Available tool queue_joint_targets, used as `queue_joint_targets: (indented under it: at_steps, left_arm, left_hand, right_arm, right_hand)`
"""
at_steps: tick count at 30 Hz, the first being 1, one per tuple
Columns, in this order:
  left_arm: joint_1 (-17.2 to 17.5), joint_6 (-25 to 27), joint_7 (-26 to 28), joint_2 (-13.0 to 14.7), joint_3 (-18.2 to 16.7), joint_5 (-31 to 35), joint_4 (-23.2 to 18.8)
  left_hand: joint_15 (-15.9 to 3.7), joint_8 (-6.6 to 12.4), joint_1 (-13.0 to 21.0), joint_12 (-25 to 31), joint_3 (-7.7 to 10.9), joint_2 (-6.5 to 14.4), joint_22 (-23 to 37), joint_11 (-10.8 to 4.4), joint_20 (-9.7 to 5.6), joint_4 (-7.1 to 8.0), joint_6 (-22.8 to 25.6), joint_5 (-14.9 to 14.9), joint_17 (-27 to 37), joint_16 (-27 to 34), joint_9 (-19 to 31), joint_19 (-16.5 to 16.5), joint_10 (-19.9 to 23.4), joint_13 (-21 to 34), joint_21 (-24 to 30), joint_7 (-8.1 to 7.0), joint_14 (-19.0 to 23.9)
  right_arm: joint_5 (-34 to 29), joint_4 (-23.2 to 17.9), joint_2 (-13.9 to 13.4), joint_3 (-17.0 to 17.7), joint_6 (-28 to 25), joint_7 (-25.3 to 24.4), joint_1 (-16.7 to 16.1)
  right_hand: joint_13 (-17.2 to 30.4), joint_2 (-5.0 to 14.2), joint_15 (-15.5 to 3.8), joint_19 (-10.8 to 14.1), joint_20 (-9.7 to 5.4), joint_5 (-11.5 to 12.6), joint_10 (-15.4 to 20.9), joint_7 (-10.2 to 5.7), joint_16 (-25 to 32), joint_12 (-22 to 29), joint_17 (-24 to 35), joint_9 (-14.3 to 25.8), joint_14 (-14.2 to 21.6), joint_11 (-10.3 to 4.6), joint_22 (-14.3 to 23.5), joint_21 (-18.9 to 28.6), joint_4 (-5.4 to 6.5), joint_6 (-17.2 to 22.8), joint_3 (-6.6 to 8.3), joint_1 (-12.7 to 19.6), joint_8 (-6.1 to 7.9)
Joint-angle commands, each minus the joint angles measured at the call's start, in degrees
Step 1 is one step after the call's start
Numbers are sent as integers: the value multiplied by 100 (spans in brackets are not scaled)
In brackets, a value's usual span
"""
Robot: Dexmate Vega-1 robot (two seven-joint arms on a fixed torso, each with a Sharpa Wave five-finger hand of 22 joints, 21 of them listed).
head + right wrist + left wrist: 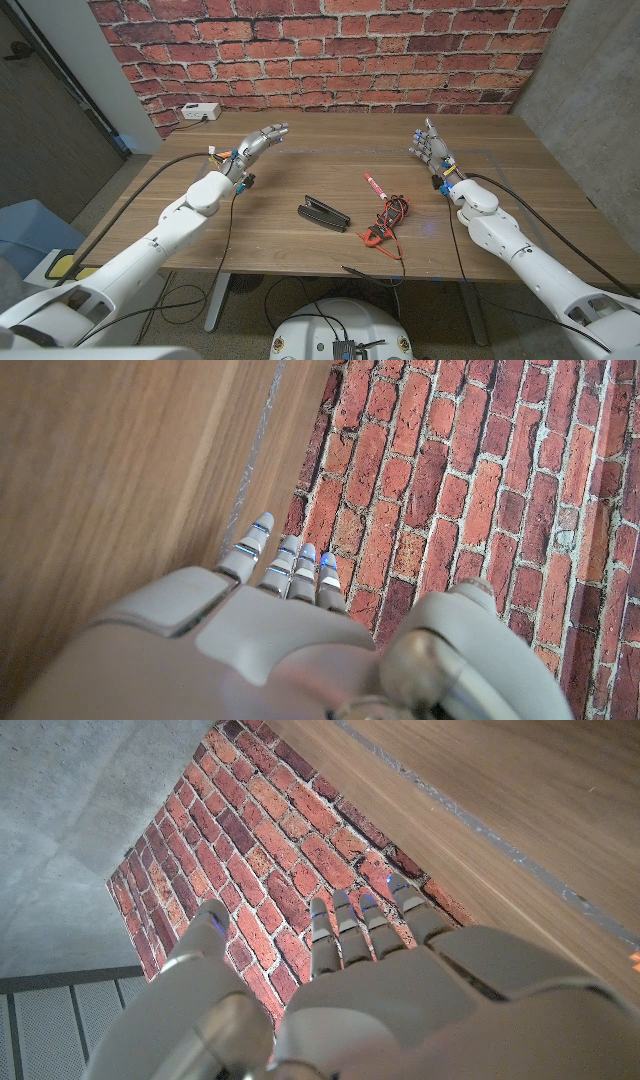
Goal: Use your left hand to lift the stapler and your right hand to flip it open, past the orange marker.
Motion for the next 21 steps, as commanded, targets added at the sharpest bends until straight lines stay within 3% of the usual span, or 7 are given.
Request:
queue_joint_targets:
  at_steps: [1,14,17,21]
  left_arm:
    - [-87,36,139,85,172,463,-106]
    - [-87,314,275,266,271,950,-474]
    - [-129,307,235,266,300,990,-444]
    - [-173,373,192,308,336,1082,-494]
  left_hand:
    - [-297,-7,77,-38,-56,5,-9,-16,-174,-1,-8,-1,8,-17,-3,-107,-104,3,-41,-3,-132]
    - [-304,-3,111,-2,-95,-14,-16,-110,-77,0,-2,0,6,1,-13,-221,-50,-10,-51,-9,-191]
    - [-358,-2,151,4,-115,-6,-20,-72,-245,2,0,2,3,-41,-19,-303,-54,-20,-57,-4,-396]
    - [-362,-1,163,2,-128,-9,-22,-57,-287,4,1,1,2,-41,-21,-366,-70,-25,-68,0,-457]
  right_arm:
    - [-19,179,13,-32,6,101,111]
    - [-122,317,11,-100,21,151,212]
    - [-155,339,1,-108,10,135,246]
    - [-166,363,5,-99,36,118,252]
  right_hand:
    - [8,32,-17,-13,-16,-29,60,-22,39,-9,-2,-2,-19,-6,11,7,-37,8,-1,23,26]
    - [-27,40,-24,-75,-9,-40,48,-29,31,-24,-47,-5,-45,-31,10,-10,-53,6,8,51,24]
    - [-35,42,-19,-77,-11,-42,42,-32,33,-28,-57,-6,-41,-33,10,-10,-57,3,9,57,23]
    - [-45,44,-26,-83,-9,-46,50,-33,34,-27,-71,-6,-42,-36,10,-9,-62,4,12,65,23]
